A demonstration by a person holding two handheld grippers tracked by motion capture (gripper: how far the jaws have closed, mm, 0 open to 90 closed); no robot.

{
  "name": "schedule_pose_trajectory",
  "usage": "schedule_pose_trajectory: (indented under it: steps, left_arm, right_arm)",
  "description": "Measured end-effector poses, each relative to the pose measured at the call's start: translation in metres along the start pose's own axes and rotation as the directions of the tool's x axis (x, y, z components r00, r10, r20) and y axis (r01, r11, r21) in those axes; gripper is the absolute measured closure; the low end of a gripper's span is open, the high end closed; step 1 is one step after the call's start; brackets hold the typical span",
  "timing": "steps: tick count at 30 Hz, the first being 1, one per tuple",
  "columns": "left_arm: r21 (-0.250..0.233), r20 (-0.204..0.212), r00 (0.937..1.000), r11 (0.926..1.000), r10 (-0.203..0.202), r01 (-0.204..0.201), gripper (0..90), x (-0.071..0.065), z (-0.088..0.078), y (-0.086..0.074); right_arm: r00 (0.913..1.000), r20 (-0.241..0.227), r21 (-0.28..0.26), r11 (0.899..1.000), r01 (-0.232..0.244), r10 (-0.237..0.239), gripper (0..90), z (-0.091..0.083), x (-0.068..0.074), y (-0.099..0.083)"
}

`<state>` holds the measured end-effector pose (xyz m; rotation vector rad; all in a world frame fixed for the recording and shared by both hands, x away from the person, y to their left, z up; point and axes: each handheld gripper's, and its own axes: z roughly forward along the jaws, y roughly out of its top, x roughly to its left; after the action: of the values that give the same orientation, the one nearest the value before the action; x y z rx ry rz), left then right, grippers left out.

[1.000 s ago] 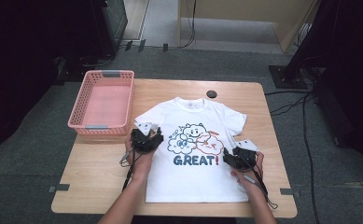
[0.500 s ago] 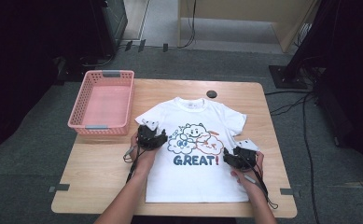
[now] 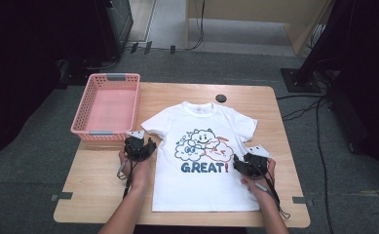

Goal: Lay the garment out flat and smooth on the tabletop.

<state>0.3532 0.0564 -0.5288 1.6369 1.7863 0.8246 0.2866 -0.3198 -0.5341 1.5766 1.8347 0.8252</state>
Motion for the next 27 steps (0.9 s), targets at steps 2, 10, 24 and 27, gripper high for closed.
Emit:
schedule_pose_trajectory:
  steps: [2,10,24,27]
  left_arm:
    - [0.001,0.017,0.9998,0.9999,0.011,-0.011,40.4,0.005,-0.003,-0.003]
    - [-0.001,0.132,0.9886,0.9973,0.073,-0.073,24.4,0.020,-0.014,-0.011]
    - [-0.042,0.118,0.9755,0.9824,0.186,-0.182,10.6,0.078,-0.051,-0.036]
    - [-0.038,0.096,0.9754,0.9799,0.199,-0.196,10.6,0.091,-0.058,-0.041]
  right_arm:
    - [1.0000,0.001,0.000,1.000,0.000,0.000,30.2,0.000,0.000,0.000]
    - [0.9999,-0.005,0.003,1.000,-0.010,0.010,30.1,0.000,-0.001,0.000]
    - [0.9985,-0.028,0.016,0.999,-0.048,0.048,27.8,0.002,-0.006,0.001]
    - [0.9983,-0.028,0.019,0.999,-0.051,0.052,26.6,0.002,-0.006,0.001]
